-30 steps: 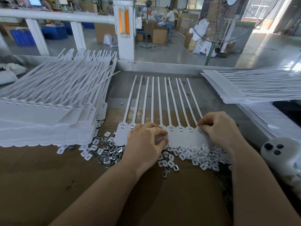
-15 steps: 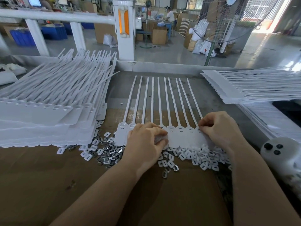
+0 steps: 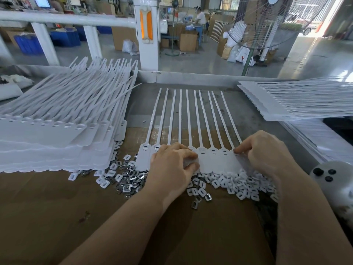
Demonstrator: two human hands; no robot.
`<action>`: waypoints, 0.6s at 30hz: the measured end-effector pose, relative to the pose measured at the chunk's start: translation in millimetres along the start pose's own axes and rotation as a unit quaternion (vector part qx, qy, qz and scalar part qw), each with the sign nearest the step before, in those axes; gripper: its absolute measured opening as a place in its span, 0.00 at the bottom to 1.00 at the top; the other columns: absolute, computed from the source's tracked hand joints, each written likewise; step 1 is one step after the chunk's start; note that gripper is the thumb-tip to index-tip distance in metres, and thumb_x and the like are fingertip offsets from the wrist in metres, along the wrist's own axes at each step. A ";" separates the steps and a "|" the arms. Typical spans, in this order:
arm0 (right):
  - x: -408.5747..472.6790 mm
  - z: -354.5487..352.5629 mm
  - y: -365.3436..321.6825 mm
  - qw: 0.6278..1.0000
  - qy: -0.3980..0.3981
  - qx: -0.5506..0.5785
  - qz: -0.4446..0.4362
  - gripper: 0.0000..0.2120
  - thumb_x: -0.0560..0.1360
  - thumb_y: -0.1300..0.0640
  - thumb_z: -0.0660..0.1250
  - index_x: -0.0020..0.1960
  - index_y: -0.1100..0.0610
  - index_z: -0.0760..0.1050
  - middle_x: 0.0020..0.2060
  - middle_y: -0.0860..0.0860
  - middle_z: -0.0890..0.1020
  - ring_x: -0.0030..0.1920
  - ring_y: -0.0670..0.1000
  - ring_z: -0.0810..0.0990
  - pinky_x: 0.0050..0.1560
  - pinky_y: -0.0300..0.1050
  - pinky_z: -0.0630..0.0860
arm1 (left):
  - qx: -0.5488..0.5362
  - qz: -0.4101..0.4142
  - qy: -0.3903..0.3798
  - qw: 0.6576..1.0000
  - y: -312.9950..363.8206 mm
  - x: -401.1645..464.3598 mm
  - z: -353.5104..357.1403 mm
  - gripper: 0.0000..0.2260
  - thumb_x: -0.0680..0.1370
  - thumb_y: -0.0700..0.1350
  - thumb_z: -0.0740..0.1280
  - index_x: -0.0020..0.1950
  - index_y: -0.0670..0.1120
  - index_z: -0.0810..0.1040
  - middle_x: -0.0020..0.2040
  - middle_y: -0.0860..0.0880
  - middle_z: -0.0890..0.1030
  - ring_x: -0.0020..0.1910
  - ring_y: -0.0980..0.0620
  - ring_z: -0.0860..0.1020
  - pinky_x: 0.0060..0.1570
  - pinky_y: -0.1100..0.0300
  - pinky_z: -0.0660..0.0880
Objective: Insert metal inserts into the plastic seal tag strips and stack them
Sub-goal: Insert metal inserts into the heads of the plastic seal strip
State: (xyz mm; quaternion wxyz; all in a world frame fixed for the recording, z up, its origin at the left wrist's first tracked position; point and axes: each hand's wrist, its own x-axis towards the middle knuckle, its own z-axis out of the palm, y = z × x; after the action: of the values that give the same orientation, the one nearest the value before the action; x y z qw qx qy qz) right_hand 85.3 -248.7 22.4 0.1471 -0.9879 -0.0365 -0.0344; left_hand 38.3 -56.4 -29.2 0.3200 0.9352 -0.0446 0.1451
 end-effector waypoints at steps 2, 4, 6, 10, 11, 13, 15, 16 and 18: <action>-0.2 -0.2 -1.0 1.000 -0.006 -0.004 0.001 0.23 0.73 0.72 0.57 0.48 0.50 0.83 0.55 0.49 0.81 0.51 0.53 0.76 0.48 0.44 0.71 | 0.000 -0.001 -0.001 1.000 0.0 -0.3 0.0 0.12 0.75 0.52 0.67 0.58 0.55 0.79 0.56 0.59 0.75 0.57 0.59 0.64 0.64 0.56 0.62; -1.3 -0.8 -2.3 1.000 -0.011 -0.007 0.000 0.22 0.73 0.71 0.58 0.49 0.49 0.83 0.55 0.49 0.81 0.51 0.53 0.76 0.47 0.46 0.72 | 0.001 -0.001 -0.001 1.000 0.5 -0.8 0.1 0.12 0.75 0.52 0.67 0.58 0.55 0.79 0.56 0.59 0.75 0.57 0.58 0.65 0.63 0.56 0.62; -1.1 -1.5 -3.3 1.000 -0.015 -0.014 0.000 0.21 0.73 0.70 0.59 0.48 0.49 0.83 0.55 0.49 0.81 0.49 0.53 0.76 0.45 0.45 0.71 | 0.000 -0.002 0.000 1.000 1.0 -1.1 0.1 0.12 0.75 0.52 0.67 0.58 0.55 0.79 0.56 0.59 0.75 0.57 0.58 0.65 0.63 0.55 0.62; 1.0 1.8 -3.4 1.000 -0.004 -0.017 0.015 0.21 0.73 0.70 0.59 0.47 0.48 0.83 0.54 0.49 0.81 0.40 0.49 0.71 0.42 0.45 0.70 | 0.002 -0.003 -0.005 1.000 1.8 -1.1 -0.8 0.12 0.75 0.52 0.67 0.59 0.55 0.78 0.56 0.59 0.75 0.57 0.59 0.65 0.64 0.55 0.63; 1.3 3.0 -2.5 1.000 0.009 0.002 0.024 0.22 0.73 0.71 0.58 0.44 0.48 0.84 0.53 0.49 0.81 0.41 0.49 0.71 0.42 0.45 0.70 | 0.001 -0.004 -0.007 1.000 2.0 -1.2 -1.1 0.12 0.75 0.52 0.67 0.59 0.55 0.78 0.56 0.59 0.75 0.57 0.58 0.65 0.64 0.54 0.63; 1.6 4.0 0.2 0.996 0.037 0.056 0.051 0.24 0.72 0.72 0.56 0.40 0.49 0.84 0.49 0.50 0.83 0.40 0.48 0.73 0.44 0.45 0.71 | 0.000 -0.004 -0.008 1.000 2.4 -1.3 -1.4 0.12 0.75 0.52 0.67 0.59 0.55 0.78 0.56 0.60 0.75 0.57 0.58 0.65 0.64 0.54 0.63; 3.0 3.8 2.7 0.990 0.056 0.104 0.071 0.24 0.71 0.73 0.55 0.38 0.50 0.83 0.45 0.51 0.84 0.41 0.48 0.77 0.48 0.48 0.76 | 0.002 -0.003 -0.008 1.000 2.2 -1.3 -1.5 0.12 0.75 0.52 0.67 0.59 0.55 0.78 0.56 0.60 0.75 0.57 0.58 0.65 0.64 0.54 0.63; 3.6 3.7 3.5 0.988 0.063 0.118 0.077 0.24 0.70 0.73 0.55 0.36 0.49 0.82 0.43 0.51 0.84 0.42 0.49 0.79 0.51 0.49 0.77 | 0.002 -0.003 -0.009 1.000 2.0 -1.3 -1.4 0.12 0.75 0.52 0.67 0.59 0.55 0.78 0.56 0.59 0.75 0.57 0.58 0.65 0.64 0.54 0.63; 4.0 3.7 3.3 0.988 0.067 0.117 0.079 0.23 0.70 0.72 0.56 0.35 0.48 0.81 0.41 0.49 0.83 0.44 0.50 0.79 0.52 0.50 0.77 | 0.000 -0.003 -0.011 1.000 1.8 -1.2 -1.5 0.12 0.75 0.52 0.67 0.59 0.55 0.78 0.56 0.60 0.75 0.58 0.58 0.65 0.64 0.54 0.63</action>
State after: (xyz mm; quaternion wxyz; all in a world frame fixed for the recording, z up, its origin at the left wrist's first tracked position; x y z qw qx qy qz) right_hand 89.7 -250.5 18.2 0.2658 -0.9591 0.0481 -0.0843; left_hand 36.5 -56.9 -27.3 0.3202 0.9367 -0.0450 0.1342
